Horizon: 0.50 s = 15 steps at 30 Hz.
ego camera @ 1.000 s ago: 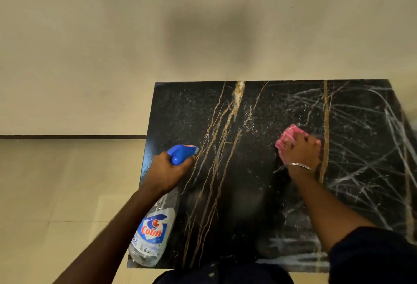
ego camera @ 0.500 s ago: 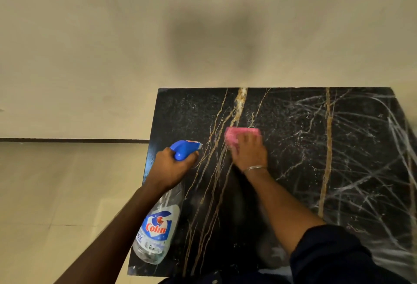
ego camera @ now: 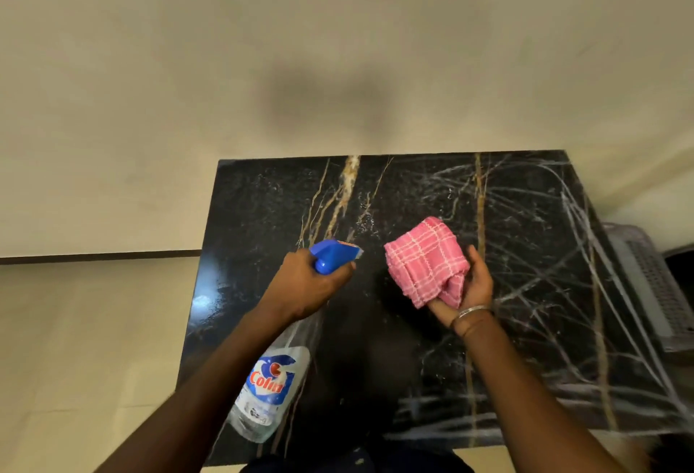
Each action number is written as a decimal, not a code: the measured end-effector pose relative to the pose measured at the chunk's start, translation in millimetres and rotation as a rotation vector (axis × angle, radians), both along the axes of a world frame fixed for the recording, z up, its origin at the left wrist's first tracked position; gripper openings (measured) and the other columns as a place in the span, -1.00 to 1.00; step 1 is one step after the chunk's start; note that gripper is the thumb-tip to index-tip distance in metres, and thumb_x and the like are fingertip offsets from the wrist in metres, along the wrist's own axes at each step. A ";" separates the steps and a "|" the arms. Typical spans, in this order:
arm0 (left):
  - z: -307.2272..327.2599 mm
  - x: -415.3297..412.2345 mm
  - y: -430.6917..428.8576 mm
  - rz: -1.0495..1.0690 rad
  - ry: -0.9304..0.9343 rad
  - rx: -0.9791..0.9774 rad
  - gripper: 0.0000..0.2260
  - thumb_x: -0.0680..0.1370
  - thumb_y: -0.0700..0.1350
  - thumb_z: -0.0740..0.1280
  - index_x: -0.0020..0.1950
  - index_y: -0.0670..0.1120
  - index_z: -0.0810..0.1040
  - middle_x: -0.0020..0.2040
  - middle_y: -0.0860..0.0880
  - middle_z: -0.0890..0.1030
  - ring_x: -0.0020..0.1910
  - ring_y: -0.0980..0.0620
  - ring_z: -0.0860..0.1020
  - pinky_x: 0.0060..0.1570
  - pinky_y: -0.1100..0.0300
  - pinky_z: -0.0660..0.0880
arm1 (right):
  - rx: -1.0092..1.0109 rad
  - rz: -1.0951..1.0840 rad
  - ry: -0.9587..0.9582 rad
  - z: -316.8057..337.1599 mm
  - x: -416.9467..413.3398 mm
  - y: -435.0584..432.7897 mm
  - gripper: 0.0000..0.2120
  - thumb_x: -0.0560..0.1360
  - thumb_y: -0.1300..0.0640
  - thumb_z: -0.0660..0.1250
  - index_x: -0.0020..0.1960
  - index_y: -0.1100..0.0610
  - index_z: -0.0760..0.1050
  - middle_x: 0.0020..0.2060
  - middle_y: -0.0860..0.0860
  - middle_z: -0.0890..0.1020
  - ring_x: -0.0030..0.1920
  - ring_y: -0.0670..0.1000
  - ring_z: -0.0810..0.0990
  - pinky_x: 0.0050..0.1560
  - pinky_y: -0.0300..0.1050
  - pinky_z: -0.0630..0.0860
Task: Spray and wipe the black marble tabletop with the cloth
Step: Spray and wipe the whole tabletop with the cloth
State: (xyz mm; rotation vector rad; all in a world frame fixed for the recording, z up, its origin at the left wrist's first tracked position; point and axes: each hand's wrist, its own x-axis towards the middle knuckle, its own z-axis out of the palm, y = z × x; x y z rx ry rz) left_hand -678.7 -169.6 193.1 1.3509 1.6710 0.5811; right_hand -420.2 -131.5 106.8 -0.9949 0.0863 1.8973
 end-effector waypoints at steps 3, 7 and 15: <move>7.4 30.9 -0.1 0.005 0.037 0.003 -0.81 0.49 0.04 0.41 -0.01 -0.03 0.57 -0.28 -0.01 0.60 -0.36 0.14 0.55 -0.29 0.24 0.48 | -0.002 0.059 0.060 -3.3 15.3 -4.5 -0.28 0.43 -0.38 0.23 0.12 0.27 0.65 0.23 0.26 0.58 0.27 0.31 0.50 0.20 0.33 0.40; 14.6 67.5 -2.0 0.021 0.069 0.029 -0.85 0.49 0.01 0.42 0.00 0.00 0.58 -0.34 0.09 0.55 -0.44 0.28 0.51 -0.41 0.46 0.35 | -0.003 0.114 0.084 0.1 35.5 -4.1 -0.24 0.42 -0.42 0.20 0.10 0.25 0.66 0.23 0.27 0.58 0.28 0.34 0.49 0.29 0.36 0.37; 19.7 115.5 -11.5 0.083 0.144 -0.011 -0.83 0.49 0.03 0.41 -0.22 0.06 0.46 -0.42 0.10 0.50 -0.50 0.25 0.48 -0.46 0.45 0.31 | 0.011 0.156 0.126 6.6 70.9 10.1 -0.27 0.32 -0.35 0.33 0.24 0.20 0.57 0.23 0.28 0.58 0.28 0.35 0.47 0.20 0.37 0.39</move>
